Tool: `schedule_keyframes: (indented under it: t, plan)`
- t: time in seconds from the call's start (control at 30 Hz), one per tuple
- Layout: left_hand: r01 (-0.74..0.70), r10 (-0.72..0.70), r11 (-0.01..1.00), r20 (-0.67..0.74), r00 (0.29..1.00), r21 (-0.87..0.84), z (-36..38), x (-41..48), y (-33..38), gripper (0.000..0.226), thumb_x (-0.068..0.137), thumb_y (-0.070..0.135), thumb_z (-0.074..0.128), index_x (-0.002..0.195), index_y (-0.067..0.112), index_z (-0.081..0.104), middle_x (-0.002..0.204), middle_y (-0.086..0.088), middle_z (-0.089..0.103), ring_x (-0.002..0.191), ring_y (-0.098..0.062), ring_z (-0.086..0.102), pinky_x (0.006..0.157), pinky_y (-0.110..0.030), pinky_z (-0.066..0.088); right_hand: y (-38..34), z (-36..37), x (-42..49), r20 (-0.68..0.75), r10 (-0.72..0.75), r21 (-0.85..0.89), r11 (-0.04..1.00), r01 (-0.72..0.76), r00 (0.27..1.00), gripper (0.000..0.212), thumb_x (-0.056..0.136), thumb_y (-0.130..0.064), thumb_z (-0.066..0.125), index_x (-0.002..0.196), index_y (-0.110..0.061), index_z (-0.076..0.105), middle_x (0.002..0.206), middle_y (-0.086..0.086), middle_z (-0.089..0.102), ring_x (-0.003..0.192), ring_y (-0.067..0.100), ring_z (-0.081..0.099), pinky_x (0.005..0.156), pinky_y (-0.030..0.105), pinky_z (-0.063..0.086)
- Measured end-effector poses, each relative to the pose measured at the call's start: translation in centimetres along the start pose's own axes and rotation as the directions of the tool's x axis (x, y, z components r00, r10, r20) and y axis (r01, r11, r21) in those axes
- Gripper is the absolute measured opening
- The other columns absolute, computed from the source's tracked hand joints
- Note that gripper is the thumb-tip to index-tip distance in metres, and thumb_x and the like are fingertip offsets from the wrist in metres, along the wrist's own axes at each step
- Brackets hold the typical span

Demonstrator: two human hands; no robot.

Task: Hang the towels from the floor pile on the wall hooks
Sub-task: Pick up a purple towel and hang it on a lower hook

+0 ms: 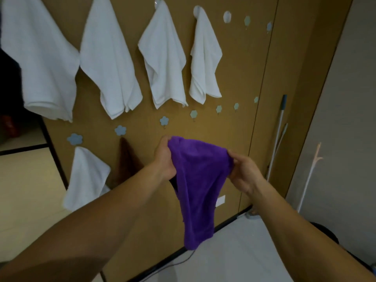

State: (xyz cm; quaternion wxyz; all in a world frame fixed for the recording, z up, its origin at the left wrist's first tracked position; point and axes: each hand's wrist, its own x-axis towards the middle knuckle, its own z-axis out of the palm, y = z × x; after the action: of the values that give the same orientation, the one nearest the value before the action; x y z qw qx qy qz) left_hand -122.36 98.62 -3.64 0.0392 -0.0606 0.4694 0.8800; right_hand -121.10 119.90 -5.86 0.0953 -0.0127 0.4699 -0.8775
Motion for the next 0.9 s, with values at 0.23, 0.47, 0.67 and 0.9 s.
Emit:
schedule_keyframes:
  t: [0.23, 0.47, 0.67, 0.9]
  plan:
    - [0.014, 0.042, 0.962, -0.197, 0.980, 0.274, -4.9, -0.2, 1.9, 0.022, 0.098, 0.018, 0.045, 0.100, 0.007, 0.065, 0.094, -0.014, 0.070, 0.079, -0.026, 0.068, 0.066, -0.038, 0.057, -4.0, -2.0, 2.4, -0.227, -0.145, 0.038, 0.987, 0.158, 0.963, 0.044, 0.090, 0.003, 0.059, 0.130, -0.013, 0.049, 0.110, 0.011, 0.061, 0.103, 0.023, 0.061, 0.099, 0.039, 0.048]
    - [0.080, 0.123, 0.886, -0.398, 0.909, 0.456, -8.6, 0.9, 2.2, 0.020, 0.095, 0.020, 0.055, 0.101, 0.003, 0.063, 0.080, -0.012, 0.067, 0.055, -0.020, 0.065, 0.042, -0.027, 0.051, -2.8, -5.2, 3.6, -0.224, -0.014, -0.288, 0.956, -0.052, 0.974, 0.049, 0.090, -0.004, 0.062, 0.137, -0.004, 0.049, 0.132, 0.012, 0.056, 0.111, 0.023, 0.056, 0.092, 0.035, 0.047]
    - [0.081, 0.209, 0.848, -0.472, 0.857, 0.524, -11.9, 1.8, 3.2, 0.034, 0.083, 0.028, 0.070, 0.105, 0.002, 0.066, 0.091, -0.014, 0.072, 0.080, -0.028, 0.069, 0.066, -0.041, 0.058, -1.4, -7.3, 3.5, -0.153, 0.248, -0.671, 0.684, -0.284, 0.957, 0.042, 0.088, -0.016, 0.069, 0.127, -0.019, 0.054, 0.108, 0.006, 0.064, 0.086, 0.019, 0.056, 0.066, 0.031, 0.040]
    - [0.097, 0.227, 0.810, -0.461, 0.858, 0.578, -13.3, 2.3, 3.8, 0.025, 0.081, 0.030, 0.073, 0.092, 0.009, 0.063, 0.085, -0.007, 0.068, 0.080, -0.024, 0.066, 0.063, -0.035, 0.054, -2.1, -7.7, 3.9, -0.088, 0.325, -0.616, 0.725, -0.308, 0.941, 0.049, 0.081, -0.012, 0.072, 0.125, -0.014, 0.049, 0.113, 0.010, 0.059, 0.084, 0.019, 0.054, 0.057, 0.026, 0.045]
